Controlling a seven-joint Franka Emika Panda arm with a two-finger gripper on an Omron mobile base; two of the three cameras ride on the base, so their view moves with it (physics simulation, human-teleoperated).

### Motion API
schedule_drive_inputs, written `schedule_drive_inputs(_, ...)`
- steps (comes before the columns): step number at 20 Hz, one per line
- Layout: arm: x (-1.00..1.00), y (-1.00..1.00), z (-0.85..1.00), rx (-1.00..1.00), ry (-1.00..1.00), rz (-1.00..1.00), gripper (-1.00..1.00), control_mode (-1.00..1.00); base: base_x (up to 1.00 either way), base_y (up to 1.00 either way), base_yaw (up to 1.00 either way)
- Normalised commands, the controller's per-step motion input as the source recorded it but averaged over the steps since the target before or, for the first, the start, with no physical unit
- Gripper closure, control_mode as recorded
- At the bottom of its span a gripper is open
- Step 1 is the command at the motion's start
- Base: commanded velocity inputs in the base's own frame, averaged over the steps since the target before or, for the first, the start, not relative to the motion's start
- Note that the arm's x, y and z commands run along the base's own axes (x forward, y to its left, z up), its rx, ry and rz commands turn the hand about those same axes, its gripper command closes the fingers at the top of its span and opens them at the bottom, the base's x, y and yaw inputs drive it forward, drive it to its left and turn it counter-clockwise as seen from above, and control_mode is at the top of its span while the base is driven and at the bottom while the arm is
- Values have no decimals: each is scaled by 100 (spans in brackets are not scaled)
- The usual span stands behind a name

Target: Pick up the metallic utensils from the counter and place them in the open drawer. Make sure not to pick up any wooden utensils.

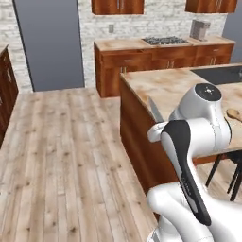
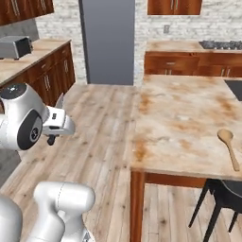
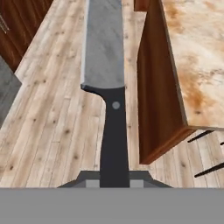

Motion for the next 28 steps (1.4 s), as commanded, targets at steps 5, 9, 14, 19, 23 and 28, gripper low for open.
schedule_drive_inputs(5, 0, 0, 0, 0, 0, 0, 100, 100, 82, 89, -48)
schedule_drive_inputs(9, 0, 0, 0, 0, 0, 0, 100, 100, 79, 89, -47)
schedule_drive_inputs(14, 0, 0, 0, 0, 0, 0, 100, 100, 94, 99, -40)
schedule_drive_inputs(19, 0, 0, 0, 0, 0, 0, 100, 100, 100, 100, -37)
schedule_drive_inputs(23, 0, 0, 0, 0, 0, 0, 100, 100, 100, 100, -36)
schedule_drive_inputs(28, 0, 0, 0, 0, 0, 0, 100, 100, 100, 100, -31)
